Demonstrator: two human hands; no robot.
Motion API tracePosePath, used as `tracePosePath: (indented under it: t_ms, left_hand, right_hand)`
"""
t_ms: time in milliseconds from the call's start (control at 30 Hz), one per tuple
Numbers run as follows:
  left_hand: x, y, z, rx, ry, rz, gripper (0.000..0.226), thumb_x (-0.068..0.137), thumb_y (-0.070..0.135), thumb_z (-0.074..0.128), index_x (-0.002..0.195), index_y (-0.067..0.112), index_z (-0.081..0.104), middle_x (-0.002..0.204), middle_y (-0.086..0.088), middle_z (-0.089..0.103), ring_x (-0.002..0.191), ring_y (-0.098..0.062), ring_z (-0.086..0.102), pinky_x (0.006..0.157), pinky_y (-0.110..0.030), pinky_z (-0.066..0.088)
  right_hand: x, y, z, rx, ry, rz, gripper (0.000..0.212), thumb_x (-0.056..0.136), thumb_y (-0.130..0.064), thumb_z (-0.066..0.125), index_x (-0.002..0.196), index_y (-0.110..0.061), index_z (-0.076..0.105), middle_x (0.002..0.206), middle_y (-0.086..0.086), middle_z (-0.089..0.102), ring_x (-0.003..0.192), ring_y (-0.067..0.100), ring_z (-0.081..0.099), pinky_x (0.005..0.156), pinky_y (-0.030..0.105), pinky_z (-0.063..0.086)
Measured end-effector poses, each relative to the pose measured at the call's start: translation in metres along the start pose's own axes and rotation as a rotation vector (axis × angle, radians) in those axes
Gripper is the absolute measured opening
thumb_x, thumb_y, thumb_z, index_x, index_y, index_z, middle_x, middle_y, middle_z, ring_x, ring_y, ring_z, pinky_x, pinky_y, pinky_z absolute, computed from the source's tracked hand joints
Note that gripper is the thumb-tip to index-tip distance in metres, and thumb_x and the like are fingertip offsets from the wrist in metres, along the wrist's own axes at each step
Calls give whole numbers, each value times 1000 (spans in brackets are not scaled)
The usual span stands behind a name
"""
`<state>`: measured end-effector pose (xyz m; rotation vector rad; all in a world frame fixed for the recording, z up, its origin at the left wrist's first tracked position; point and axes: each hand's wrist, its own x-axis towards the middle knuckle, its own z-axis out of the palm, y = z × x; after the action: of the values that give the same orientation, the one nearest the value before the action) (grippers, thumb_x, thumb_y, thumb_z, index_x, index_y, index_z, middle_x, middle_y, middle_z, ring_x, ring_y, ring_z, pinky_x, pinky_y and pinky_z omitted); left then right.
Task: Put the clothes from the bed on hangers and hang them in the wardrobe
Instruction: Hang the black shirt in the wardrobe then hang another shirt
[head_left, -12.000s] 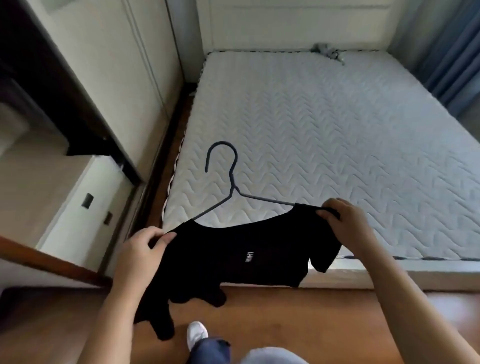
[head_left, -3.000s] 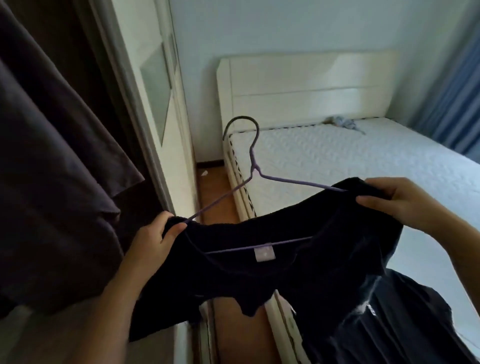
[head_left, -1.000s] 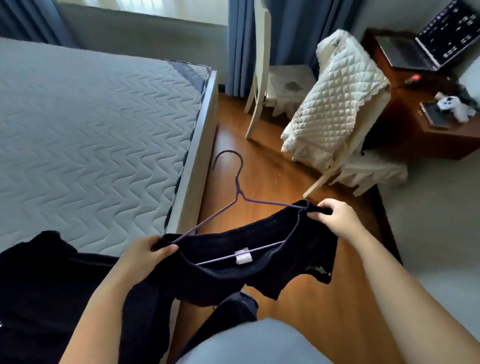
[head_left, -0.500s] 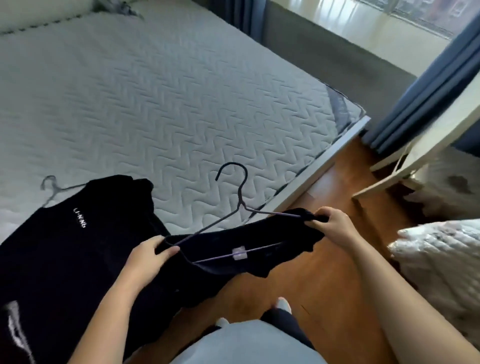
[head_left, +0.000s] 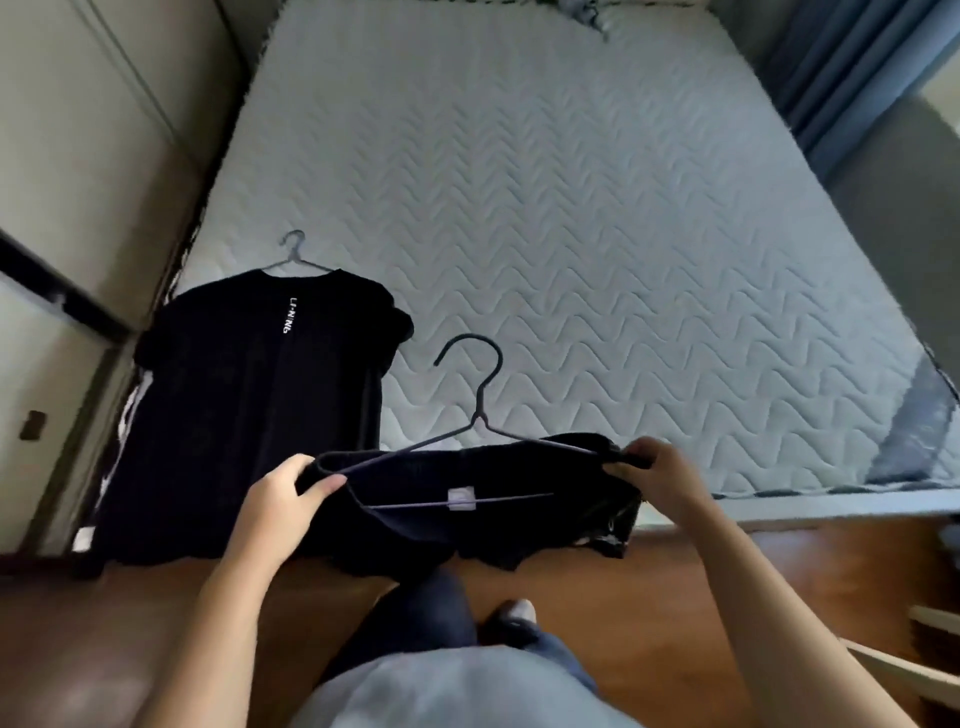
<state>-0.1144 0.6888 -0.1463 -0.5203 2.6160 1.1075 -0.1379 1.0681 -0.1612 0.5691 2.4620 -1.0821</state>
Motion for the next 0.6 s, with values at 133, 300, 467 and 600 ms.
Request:
tracePosePath:
  t_ms: [133, 300, 467, 600]
  left_hand:
    - [7, 6, 3, 4, 65, -64, 13, 85, 30, 60, 91, 19, 55, 82, 5, 56, 83, -18, 52, 66, -31, 38]
    - [59, 30, 4, 13, 66, -61, 19, 84, 31, 61, 94, 15, 58, 85, 3, 56, 88, -22, 56, 64, -29, 37]
    - [149, 54, 3, -4, 47, -39, 39, 87, 30, 58, 116, 3, 56, 79, 14, 47, 68, -6, 45, 60, -20, 33]
    - [236, 56, 10, -6, -21, -58, 42, 86, 33, 58, 117, 4, 55, 112, -6, 61, 94, -14, 51, 76, -23, 34]
  right_hand:
    - [33, -17, -7, -51, -56, -41, 15, 76, -27, 71, 80, -14, 63, 70, 0, 61, 72, 21, 57, 61, 30, 40]
    - [79, -41, -15, -25, -25, -28, 17, 76, -25, 71, 83, -11, 64, 76, 3, 62, 78, 24, 58, 60, 28, 40]
    - [138, -74, -5, 31, 123, 16, 17, 77, -29, 69, 84, -15, 62, 76, -5, 59, 82, 25, 58, 76, 38, 46]
    - [205, -94, 11, 22, 141, 44, 20, 79, -33, 66, 88, -16, 62, 86, 4, 64, 86, 27, 59, 78, 38, 46]
